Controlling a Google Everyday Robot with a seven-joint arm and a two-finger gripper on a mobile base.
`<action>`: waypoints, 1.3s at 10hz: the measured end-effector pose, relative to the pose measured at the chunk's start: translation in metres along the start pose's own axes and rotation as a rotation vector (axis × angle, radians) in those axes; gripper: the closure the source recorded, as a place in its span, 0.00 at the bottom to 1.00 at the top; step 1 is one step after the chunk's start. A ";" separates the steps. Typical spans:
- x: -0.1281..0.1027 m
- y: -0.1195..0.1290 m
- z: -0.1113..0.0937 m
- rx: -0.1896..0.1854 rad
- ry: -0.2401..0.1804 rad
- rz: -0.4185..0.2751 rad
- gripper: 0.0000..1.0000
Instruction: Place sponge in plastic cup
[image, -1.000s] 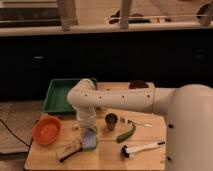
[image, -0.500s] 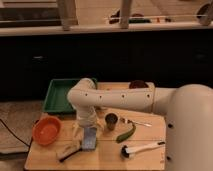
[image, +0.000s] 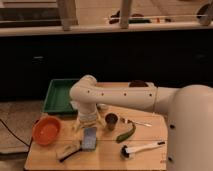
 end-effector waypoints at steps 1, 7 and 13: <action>0.005 0.002 -0.004 0.006 0.014 0.015 0.20; 0.023 0.007 -0.024 0.020 0.065 0.041 0.20; 0.023 0.007 -0.024 0.020 0.065 0.042 0.20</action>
